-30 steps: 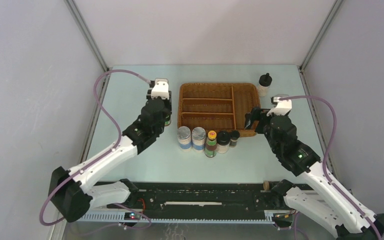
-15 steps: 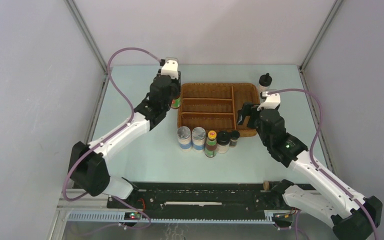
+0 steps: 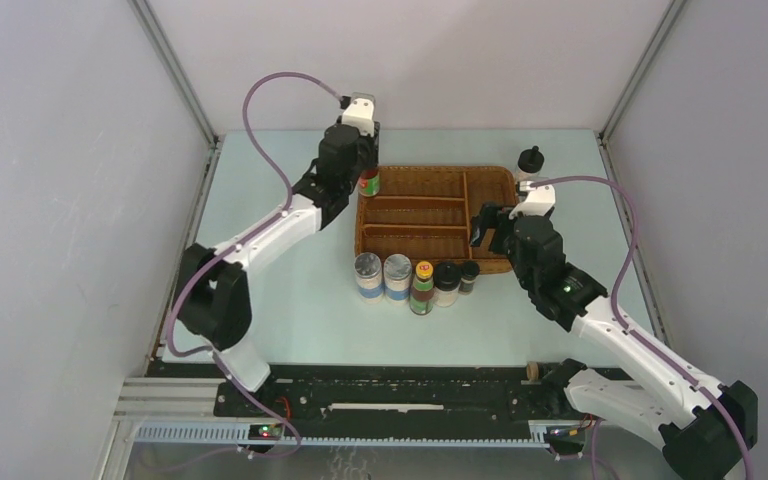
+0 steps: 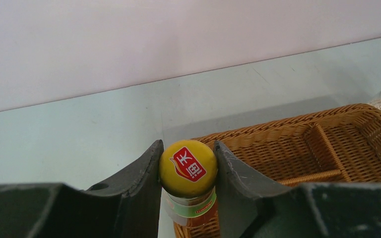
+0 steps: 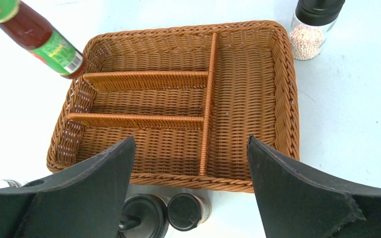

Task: Organize the condiment bottles
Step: Place the bottle in the storage box.

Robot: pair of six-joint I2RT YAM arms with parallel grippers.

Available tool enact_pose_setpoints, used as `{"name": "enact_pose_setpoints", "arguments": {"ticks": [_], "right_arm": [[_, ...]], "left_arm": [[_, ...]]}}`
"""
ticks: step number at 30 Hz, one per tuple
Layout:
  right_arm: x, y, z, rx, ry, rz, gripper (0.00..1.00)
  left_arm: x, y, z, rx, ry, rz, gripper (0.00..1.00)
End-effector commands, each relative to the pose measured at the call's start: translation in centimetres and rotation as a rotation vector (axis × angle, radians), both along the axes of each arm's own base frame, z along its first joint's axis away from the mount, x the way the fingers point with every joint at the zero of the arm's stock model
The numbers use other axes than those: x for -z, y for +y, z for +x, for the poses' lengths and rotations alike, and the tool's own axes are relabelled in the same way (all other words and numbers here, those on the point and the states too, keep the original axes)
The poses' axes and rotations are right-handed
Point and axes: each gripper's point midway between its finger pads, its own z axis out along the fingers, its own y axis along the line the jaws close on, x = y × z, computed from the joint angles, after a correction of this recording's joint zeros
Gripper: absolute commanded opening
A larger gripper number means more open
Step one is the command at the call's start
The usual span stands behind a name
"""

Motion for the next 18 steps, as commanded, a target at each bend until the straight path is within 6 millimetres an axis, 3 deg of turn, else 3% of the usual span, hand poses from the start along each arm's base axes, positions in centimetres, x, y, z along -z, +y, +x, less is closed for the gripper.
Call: {"name": "enact_pose_setpoints", "arguments": {"ticks": [1,10,18], "right_arm": [[-1.7,0.6,0.4,0.006,-0.061,0.051,0.91],[-1.4,1.1,0.8,-0.003,-0.062,0.038,0.91],[-0.6,1.3,1.4,0.003,-0.05,0.013,0.91]], "left_arm": [[-8.5,-1.2,2.1,0.047,-0.224,-0.121,0.0],[-7.3,-1.9,5.4,0.078,-0.22,-0.128,0.0],[-7.1,-2.5,7.1,0.098,-0.222,-0.125,0.0]]}}
